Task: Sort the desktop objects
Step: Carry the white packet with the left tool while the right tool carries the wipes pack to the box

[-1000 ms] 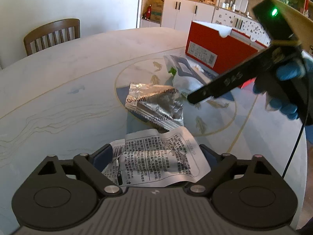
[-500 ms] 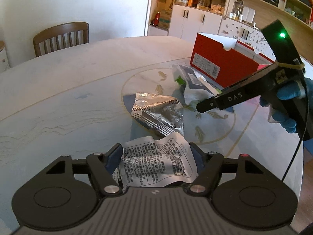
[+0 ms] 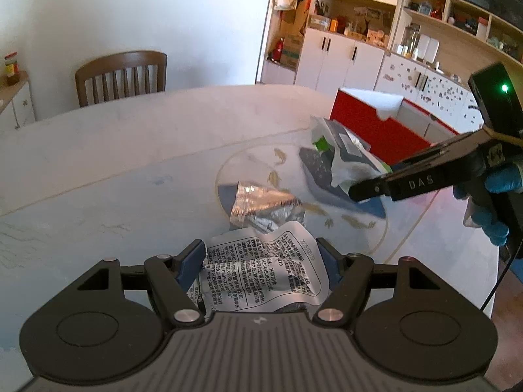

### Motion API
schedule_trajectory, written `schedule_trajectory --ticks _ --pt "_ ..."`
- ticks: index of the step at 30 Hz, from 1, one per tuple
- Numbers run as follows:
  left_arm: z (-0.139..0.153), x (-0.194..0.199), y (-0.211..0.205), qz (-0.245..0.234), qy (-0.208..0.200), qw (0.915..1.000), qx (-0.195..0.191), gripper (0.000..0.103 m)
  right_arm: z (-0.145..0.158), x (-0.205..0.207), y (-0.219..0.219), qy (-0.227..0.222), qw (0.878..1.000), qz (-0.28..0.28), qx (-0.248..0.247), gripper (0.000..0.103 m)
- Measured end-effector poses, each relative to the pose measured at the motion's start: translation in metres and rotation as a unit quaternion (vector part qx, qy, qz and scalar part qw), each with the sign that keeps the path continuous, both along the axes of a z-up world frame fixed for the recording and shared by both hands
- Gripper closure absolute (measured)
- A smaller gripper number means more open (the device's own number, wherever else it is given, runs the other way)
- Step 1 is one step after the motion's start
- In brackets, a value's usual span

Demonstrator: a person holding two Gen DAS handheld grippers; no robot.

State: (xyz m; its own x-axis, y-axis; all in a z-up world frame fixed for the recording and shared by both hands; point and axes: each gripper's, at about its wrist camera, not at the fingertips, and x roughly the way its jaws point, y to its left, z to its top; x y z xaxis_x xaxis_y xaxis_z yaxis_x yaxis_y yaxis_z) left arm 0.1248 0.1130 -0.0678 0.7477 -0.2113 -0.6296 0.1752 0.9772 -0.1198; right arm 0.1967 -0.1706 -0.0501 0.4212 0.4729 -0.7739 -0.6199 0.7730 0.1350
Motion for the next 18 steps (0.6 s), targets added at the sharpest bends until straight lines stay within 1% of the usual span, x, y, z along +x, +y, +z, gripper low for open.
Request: schedule_trajectory --ticks 10,18 --pt "0.033 -0.012 -0.009 0.008 -0.031 0.9995 -0.006 0.031 0.03 -0.014 -0.017 -0.012 1.0 0.012 0.016 0.064" --pt "0.058 -0.014 -0.027 0.007 -0.052 0.9986 -0.007 0.031 0.049 -0.019 -0.035 -0.019 0.999 0.018 0.031 0.064"
